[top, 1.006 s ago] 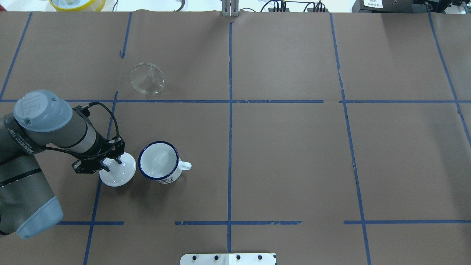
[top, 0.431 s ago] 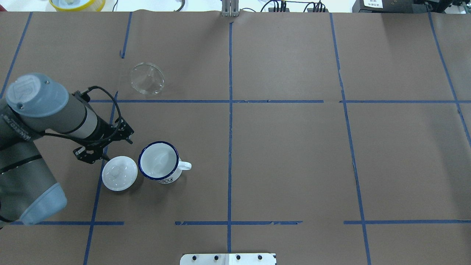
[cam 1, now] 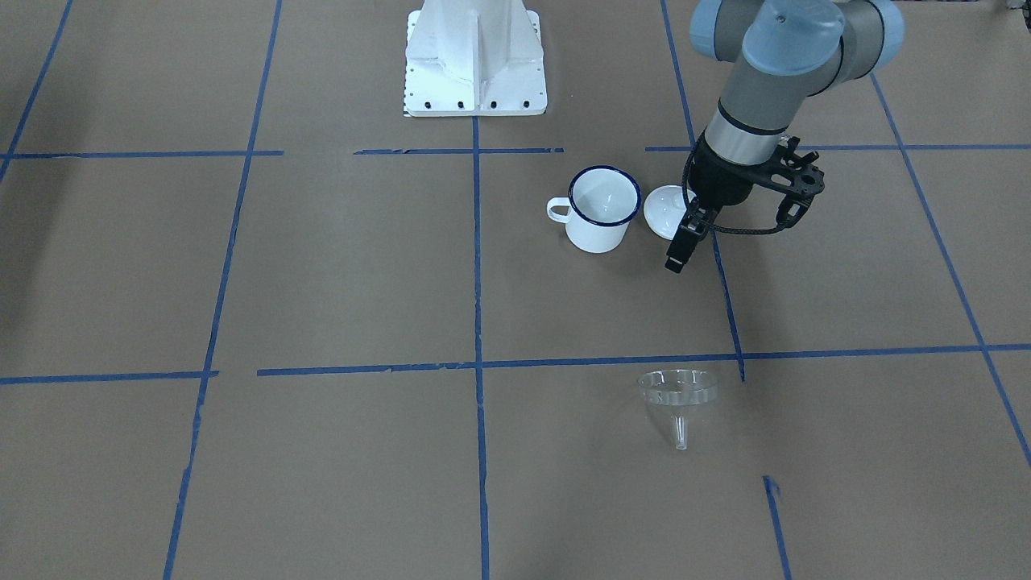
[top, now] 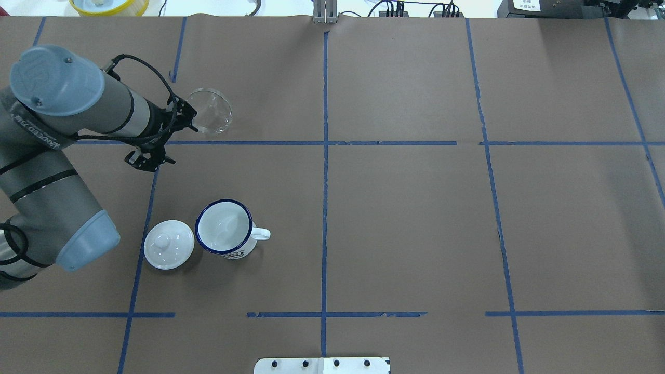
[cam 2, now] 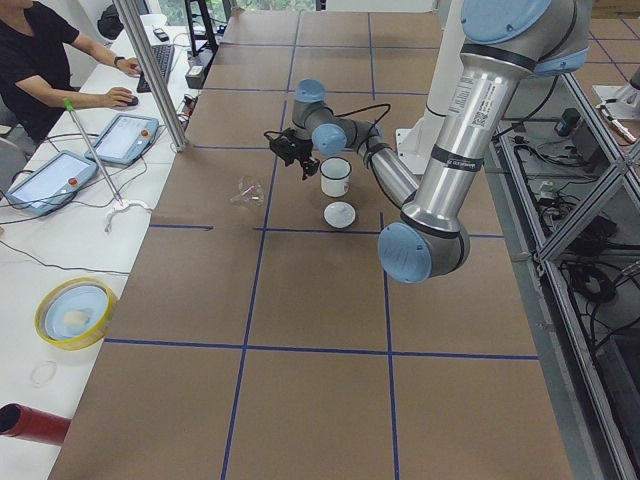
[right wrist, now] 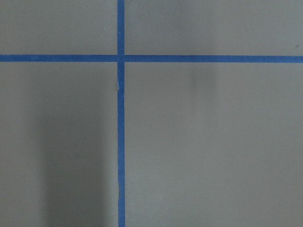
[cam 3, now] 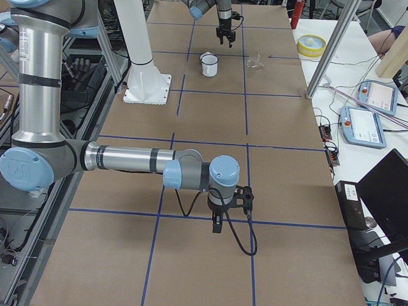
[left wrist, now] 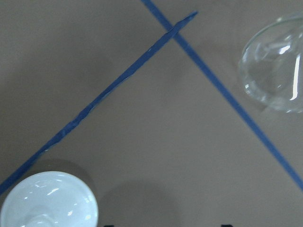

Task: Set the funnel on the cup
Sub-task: 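Open the left gripper and move it toward the glass funnel, then grasp the clear glass funnel rim with the left gripper and lift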

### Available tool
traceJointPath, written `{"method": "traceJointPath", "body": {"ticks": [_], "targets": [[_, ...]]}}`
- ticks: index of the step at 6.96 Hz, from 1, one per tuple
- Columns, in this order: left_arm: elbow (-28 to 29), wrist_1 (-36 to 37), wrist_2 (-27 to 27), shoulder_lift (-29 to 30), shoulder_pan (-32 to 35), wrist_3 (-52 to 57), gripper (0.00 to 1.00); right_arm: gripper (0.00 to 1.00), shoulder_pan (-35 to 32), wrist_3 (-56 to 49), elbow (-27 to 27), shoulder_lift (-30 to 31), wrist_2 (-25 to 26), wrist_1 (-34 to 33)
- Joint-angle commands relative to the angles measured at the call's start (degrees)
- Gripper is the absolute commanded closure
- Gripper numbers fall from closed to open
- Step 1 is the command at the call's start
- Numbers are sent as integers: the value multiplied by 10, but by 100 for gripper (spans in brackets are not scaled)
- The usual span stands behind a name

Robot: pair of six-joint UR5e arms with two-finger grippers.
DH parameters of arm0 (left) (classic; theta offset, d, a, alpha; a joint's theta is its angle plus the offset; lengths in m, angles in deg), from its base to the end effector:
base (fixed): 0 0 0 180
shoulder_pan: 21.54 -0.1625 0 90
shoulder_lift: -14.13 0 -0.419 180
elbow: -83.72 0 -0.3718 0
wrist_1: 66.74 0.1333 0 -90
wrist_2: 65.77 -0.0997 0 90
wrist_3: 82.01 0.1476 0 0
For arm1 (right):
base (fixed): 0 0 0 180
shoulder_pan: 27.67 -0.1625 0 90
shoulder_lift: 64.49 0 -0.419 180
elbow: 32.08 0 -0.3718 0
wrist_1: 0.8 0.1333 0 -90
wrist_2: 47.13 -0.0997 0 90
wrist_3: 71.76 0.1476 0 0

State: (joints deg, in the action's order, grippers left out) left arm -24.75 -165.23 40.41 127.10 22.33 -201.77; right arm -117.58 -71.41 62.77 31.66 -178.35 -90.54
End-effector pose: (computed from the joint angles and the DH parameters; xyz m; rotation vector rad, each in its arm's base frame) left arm 0.3794 -0.4926 0.3172 -0.1643 0.9390 -1.0698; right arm 0.0354 -0.4245 0.7003 -0.0201 -0.7193 0.0109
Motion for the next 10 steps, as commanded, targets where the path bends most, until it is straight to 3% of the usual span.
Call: {"method": "traceJointPath", "body": {"ticks": [1, 3, 6, 9, 10], "targets": [[70, -107, -125, 21, -1, -147, 18, 0, 0, 0, 1, 0, 0, 0], [132, -141, -198, 36, -4, -215, 14, 0, 0, 0, 1, 0, 0, 0], [156, -168, -238, 42, -24, -283, 14, 0, 0, 0, 0, 0, 0, 0], [209, -178, -269, 86, -33, -301, 14, 0, 0, 0, 0, 0, 0, 0], [226, -212, -296, 86, -32, -297, 17, 0, 0, 0, 1, 0, 0, 0]]}}
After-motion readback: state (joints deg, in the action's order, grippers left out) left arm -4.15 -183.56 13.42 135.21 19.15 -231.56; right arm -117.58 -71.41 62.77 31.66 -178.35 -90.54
